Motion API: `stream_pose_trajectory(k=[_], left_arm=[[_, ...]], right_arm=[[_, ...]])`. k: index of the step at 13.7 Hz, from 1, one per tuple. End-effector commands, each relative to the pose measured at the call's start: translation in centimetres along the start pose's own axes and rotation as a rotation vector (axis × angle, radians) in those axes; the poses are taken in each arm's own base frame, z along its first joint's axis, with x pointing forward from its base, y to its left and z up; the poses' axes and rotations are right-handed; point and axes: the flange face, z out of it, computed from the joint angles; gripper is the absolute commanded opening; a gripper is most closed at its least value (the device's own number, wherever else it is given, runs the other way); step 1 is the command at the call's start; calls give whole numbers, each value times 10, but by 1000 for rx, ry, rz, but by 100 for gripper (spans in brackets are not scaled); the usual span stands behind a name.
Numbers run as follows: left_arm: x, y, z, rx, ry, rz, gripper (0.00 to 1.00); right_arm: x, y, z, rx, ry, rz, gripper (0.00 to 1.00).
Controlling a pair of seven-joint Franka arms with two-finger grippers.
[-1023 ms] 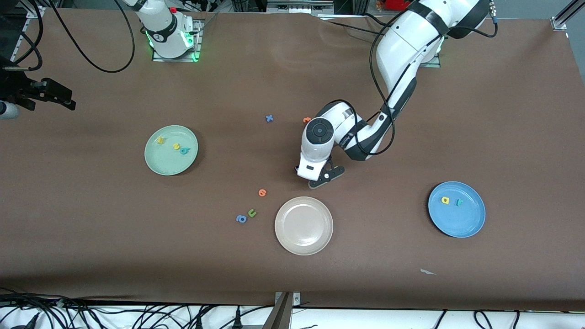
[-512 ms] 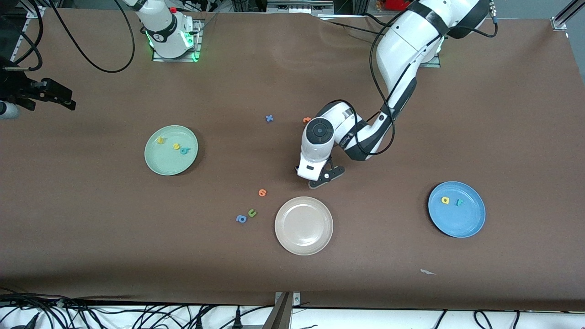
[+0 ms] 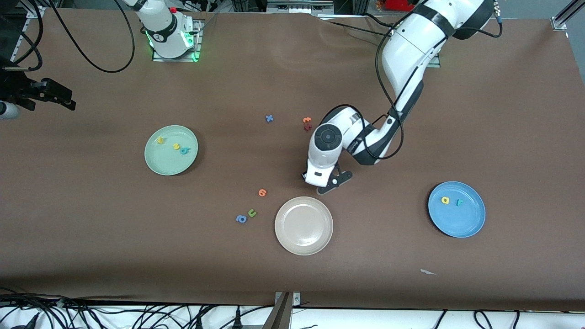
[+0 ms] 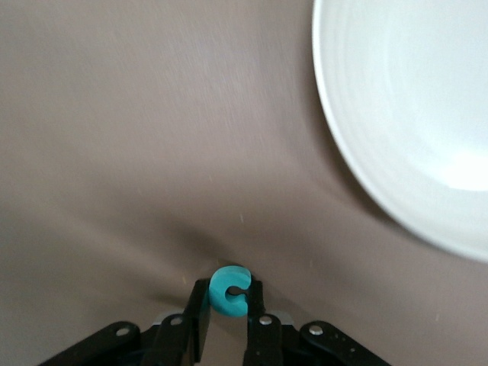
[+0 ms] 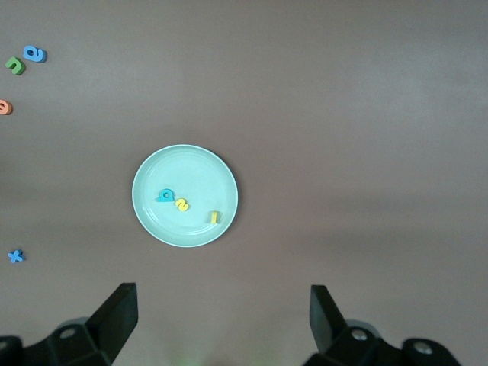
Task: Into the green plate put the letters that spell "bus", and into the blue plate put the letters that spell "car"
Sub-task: 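Lower the left gripper and grasp the teal c, then carry the teal c into the blue plate and open the left gripper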
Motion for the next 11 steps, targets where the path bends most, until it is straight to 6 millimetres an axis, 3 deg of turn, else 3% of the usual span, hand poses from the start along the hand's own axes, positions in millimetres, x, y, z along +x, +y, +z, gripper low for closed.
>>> stream_pose_trajectory(k=[1,5,7,11], left_arm=[[33,-10,-33,-12,15,13,13],[115,-60,-76,33,8,102,13],[163,-99,-92,59,-1,161,13],[240,-174,-107,88,-16,298,13]], right_arm=[[0,1,-4,8,6,5,100],[0,0,-4,8,7,3,100],[1,0,-3,8,7,3,100],[1,0,-4,8,9,3,100]])
